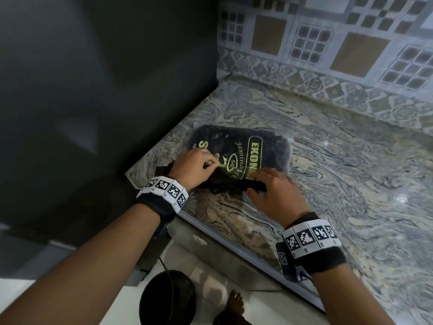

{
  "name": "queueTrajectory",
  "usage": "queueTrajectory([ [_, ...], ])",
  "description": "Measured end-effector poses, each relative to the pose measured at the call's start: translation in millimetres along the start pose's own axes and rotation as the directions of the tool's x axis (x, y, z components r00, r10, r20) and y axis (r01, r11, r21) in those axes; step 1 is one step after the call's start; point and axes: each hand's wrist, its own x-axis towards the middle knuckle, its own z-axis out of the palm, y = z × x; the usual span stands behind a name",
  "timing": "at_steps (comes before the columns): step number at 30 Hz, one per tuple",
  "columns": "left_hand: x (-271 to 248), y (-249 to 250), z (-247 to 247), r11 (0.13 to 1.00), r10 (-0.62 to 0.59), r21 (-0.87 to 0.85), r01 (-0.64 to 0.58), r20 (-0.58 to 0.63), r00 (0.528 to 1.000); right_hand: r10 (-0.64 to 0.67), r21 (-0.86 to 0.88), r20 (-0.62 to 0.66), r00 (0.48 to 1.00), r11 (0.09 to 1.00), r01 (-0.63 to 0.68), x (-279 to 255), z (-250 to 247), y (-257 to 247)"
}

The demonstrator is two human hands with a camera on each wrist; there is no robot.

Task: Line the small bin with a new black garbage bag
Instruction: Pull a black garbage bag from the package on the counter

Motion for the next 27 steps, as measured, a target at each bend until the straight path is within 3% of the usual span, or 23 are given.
queueTrajectory([
  [3,6,0,-8,0.988,-0.077,-0.139,0.067,-0.067,0.995,-0.025,-0.042,-0.14,0.99,0.999,0.02,0,-2,-5],
  [6,11,0,-18,0.959,-0.124,-0.266,0.098,-0.082,0.989,-0.134,0.005,-0.293,0.947,0.99,0.142,1,-2,-32],
  [9,14,3,-25,0.946,-0.144,-0.302,0.115,-0.076,0.987,-0.219,0.03,-0.179,0.959,0.973,0.228,9,15,-60],
  [12,16,6,-28,0.944,-0.145,-0.306,0.121,-0.058,0.988,-0.174,-0.045,0.036,0.984,0.984,0.175,27,35,-78],
  [14,17,6,-29,0.946,-0.142,-0.3,0.12,-0.051,0.989,-0.138,-0.109,0.104,0.985,0.983,0.15,38,45,-85],
  [20,16,2,-32,0.949,-0.139,-0.293,0.12,-0.046,0.989,-0.13,-0.167,0.099,0.987,0.975,0.145,52,59,-83],
  [27,-7,-6,-40,0.919,-0.188,-0.365,0.151,-0.068,0.98,-0.166,0.063,0.012,0.986,0.984,0.165,41,41,-87],
])
